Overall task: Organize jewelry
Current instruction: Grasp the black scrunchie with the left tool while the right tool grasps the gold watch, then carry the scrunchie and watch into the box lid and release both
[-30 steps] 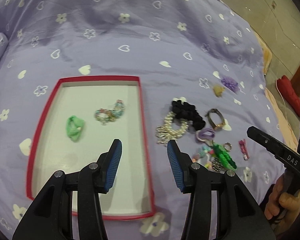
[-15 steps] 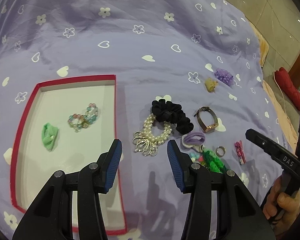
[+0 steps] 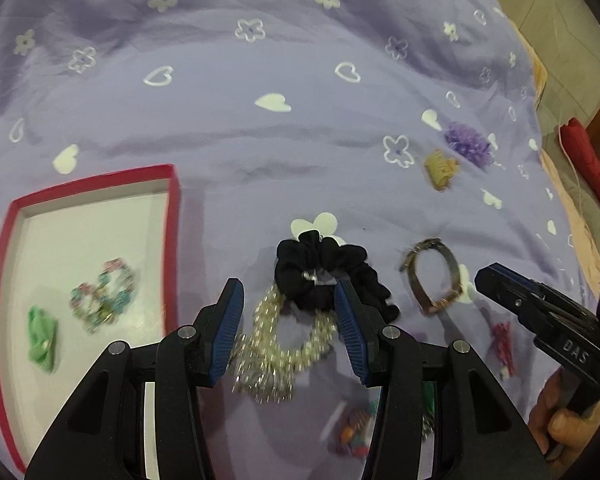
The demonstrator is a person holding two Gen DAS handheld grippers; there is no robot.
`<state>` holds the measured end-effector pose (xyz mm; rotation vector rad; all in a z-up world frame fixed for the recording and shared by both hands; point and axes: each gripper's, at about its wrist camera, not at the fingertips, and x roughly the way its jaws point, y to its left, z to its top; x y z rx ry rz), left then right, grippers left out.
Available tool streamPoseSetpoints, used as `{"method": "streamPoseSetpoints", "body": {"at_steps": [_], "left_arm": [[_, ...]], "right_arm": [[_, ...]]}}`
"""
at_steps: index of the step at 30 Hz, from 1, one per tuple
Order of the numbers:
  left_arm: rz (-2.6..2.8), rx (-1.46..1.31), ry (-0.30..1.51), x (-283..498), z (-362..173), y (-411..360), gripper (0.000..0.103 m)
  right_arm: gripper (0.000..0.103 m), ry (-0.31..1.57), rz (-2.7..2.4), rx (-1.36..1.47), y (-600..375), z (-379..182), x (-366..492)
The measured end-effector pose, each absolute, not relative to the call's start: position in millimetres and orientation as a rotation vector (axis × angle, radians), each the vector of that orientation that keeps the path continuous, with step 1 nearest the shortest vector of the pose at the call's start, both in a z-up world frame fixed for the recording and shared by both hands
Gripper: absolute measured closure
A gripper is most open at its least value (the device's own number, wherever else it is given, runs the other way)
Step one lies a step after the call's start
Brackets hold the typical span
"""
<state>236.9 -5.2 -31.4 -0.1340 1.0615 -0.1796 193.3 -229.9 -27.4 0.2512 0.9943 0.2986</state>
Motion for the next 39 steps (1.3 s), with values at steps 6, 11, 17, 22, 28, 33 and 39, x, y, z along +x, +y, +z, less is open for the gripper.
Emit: {"method": "streamPoseSetpoints", "body": {"at_steps": [6,11,17,22,28,33,39], "left_arm": [[-0.235,-0.138,1.112,251.9,-50.2,-15.3,0.068],[-0.246,-0.105,1.078,247.1,-46.6,-19.5,0.092],[-0.262,-0.133,1.022,231.6,-30.1,-11.6,0.094],[-0.27,-0.166,0.981,214.0,-12.4,-3.1,0.095],[-0.277,-0.233,0.911,185.9,13.9,10.3,0.095],[-0.267,-0.269,0.871,164.6,28.8,25.0,0.095],[-0.226,-0.293,0.858,142.7,31.8,48.0,0.095]], "right_arm": [[0.065,1.041,0.284,0.245,-225.0,-44.2,212.7],[0.096,1.092,0.27,0.183,-215.9,-61.1,220.3],[0.102,1.052,0.254,0.175,-217.9,-56.2,210.5],[0.102,1.01,0.269,0.195,-221.5,-40.5,201.0],[0.102,0.986,0.297,0.221,-221.9,-22.6,190.4],[0.102,0.98,0.331,0.228,-207.8,-14.0,180.6],[0.102,0.978,0.378,0.233,-189.2,-8.5,168.7]]}}
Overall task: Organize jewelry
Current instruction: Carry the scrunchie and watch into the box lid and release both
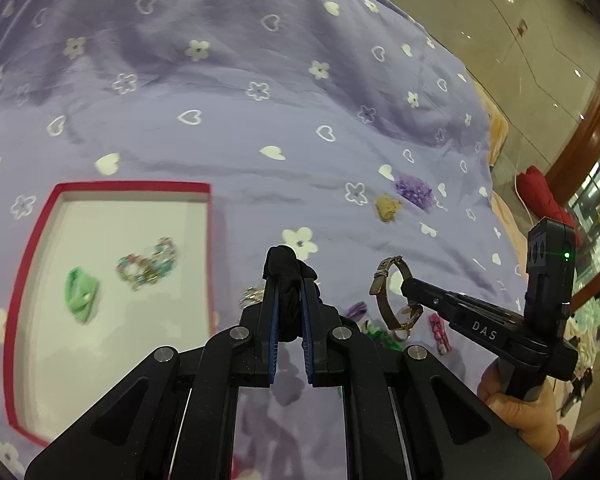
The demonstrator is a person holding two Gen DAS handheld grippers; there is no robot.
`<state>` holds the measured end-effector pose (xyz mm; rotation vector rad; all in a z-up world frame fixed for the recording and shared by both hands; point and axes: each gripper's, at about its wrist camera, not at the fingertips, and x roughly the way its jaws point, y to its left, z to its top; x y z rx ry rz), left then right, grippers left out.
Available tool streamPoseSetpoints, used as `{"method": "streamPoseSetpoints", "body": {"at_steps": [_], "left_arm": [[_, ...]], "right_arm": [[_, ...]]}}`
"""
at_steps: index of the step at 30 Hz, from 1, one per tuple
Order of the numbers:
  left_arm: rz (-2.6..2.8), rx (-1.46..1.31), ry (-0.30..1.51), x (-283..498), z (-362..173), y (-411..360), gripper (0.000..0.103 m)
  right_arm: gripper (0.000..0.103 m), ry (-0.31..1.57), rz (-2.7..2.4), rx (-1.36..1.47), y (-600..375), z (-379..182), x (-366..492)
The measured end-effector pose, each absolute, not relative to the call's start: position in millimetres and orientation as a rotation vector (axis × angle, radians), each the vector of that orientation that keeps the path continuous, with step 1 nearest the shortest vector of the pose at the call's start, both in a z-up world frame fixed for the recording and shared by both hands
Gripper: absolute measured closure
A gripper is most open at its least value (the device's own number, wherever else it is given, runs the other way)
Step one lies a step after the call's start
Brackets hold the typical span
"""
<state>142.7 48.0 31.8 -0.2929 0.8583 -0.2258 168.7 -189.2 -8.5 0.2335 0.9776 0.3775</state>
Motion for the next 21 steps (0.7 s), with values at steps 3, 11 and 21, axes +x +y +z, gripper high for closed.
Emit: {"method": "streamPoseSetpoints", "body": {"at_steps": [3,11,21], "left_arm": [[-0.202,-0.315,0.852,133.7,31.4,61.3,0.095],[-0.14,-0.365,0.844,115.4,27.7,96.4,0.095],[-0.055,-0.436,0.838,94.4,17.0,141.7,0.095]], "right_arm": [[0.102,0.98,0.402,0.227,-177.7,-7.4,163.7],[0.102,0.988,0.459,0.202,-146.2,-6.1,155.6],[0.101,0.994,0.55,0.164,-96.7,-3.8,150.6]]}}
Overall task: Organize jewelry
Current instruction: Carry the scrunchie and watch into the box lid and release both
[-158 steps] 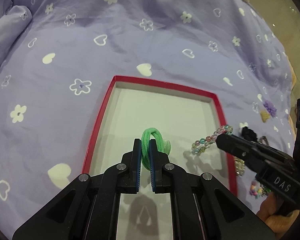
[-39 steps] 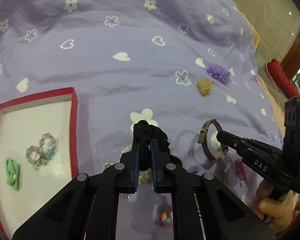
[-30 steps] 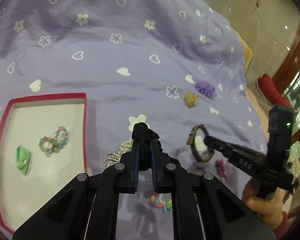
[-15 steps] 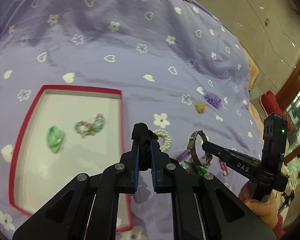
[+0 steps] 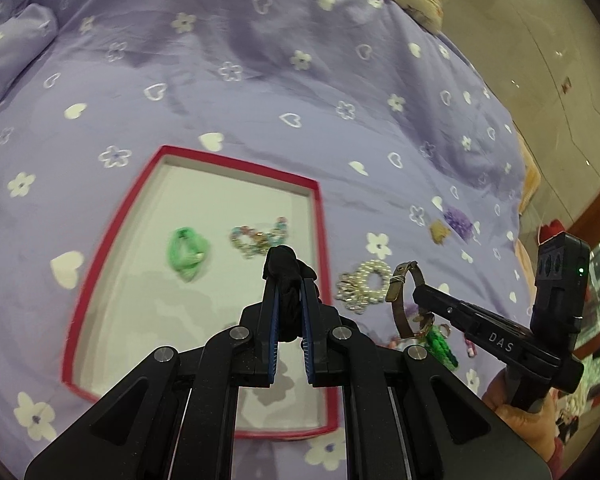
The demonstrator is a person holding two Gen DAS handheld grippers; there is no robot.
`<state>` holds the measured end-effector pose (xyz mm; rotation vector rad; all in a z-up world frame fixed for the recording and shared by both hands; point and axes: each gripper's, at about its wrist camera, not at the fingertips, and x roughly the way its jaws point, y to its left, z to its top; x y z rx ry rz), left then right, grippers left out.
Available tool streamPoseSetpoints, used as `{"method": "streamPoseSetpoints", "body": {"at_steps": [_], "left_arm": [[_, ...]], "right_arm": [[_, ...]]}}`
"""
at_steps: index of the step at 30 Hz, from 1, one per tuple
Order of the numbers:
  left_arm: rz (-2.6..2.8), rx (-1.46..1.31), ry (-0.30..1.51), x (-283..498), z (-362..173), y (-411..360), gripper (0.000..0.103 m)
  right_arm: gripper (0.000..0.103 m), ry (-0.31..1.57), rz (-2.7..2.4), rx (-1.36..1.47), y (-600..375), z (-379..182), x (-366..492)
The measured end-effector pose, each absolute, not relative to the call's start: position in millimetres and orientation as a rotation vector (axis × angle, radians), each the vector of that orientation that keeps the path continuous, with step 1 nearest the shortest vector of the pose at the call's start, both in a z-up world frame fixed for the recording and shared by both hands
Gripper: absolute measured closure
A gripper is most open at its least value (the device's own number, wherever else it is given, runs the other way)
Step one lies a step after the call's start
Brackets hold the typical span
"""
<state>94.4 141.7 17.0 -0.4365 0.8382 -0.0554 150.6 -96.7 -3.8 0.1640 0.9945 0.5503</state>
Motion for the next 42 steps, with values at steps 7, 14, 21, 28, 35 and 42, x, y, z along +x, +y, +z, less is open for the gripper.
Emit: {"method": "streamPoseSetpoints", "body": {"at_steps": [7,14,21,28,35,42], "left_arm": [[-0.008,-0.464,0.84,88.0,9.1,167.1,0.095],[0.021,-0.479,0.852,94.8,-3.5,187.5,0.095],[0.022,-0.498,0.885,118.1,-23.3,208.0,0.095],[0.027,-0.499,0.927,137.8,-45.1,220.8,0.095],[0.047,-0.499,0.982,144.0,-62.2,227.4,0.094],[0.078,-0.49,1.011,145.2,-69.4,228.6,0.092]], "right_arm": [[0.101,1.004,0.612,0.13,-60.1,-4.9,149.5],[0.101,1.027,0.653,0.068,-22.6,-10.2,156.5],[0.101,1.065,0.665,0.022,8.1,-25.3,169.8],[0.101,1.117,0.647,-0.056,30.4,-48.7,185.0],[0.101,1.146,0.627,-0.136,45.8,-64.2,194.2],[0.098,1.153,0.629,-0.16,50.8,-64.8,197.9]]}}
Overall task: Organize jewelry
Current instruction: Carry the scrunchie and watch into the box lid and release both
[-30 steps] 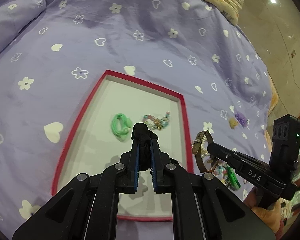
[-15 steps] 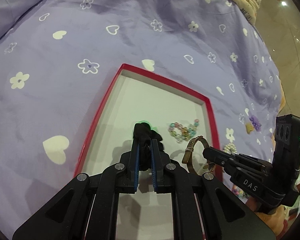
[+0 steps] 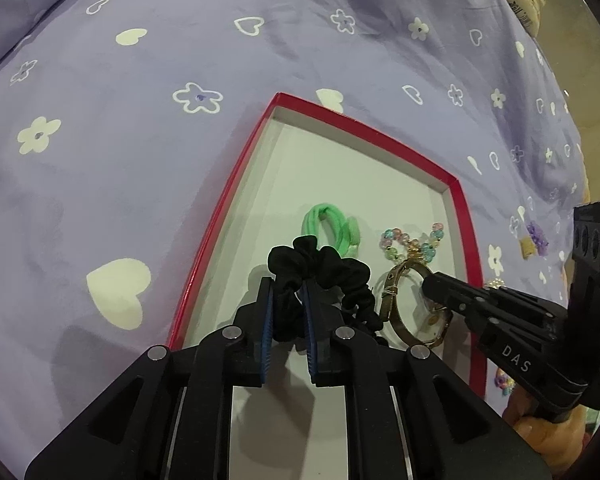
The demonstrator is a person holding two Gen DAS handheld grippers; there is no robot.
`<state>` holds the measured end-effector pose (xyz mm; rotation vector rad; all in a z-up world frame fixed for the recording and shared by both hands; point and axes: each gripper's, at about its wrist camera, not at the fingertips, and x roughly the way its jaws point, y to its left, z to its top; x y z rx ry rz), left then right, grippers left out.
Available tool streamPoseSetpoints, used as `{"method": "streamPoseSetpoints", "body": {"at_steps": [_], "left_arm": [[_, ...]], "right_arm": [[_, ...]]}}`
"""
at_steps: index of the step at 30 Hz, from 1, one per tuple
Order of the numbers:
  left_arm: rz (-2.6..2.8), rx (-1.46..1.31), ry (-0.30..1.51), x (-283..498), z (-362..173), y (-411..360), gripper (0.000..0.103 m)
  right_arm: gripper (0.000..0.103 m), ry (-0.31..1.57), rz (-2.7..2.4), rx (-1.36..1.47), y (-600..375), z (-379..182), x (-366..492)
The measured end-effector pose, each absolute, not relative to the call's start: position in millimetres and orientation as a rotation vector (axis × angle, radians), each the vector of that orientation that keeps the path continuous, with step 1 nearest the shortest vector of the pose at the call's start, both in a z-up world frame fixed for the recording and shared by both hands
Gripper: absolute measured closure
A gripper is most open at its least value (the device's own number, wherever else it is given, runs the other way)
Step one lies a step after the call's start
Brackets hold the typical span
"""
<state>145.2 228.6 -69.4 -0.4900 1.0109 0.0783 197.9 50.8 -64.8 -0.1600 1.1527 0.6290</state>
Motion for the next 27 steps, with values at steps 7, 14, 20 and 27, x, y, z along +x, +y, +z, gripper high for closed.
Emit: {"method": "streamPoseSetpoints", "body": {"at_steps": [7,14,20,27], "left_arm": [[0.092,-0.482,1.023,144.9,-69.5,228.2,0.079],[0.097,-0.48,1.013,138.6,-62.3,225.5,0.071],[0.106,-0.48,0.984,125.5,-48.3,222.8,0.069],[0.093,-0.475,0.96,109.6,-32.4,209.1,0.069]], "right_arm": [[0.096,1.157,0.625,-0.157,55.9,-67.4,198.9],[0.087,1.178,0.635,-0.09,50.4,-65.5,198.0],[0.077,1.135,0.659,-0.039,38.8,-46.5,186.9],[0.077,1.08,0.654,0.028,7.3,-20.9,171.6]]}}
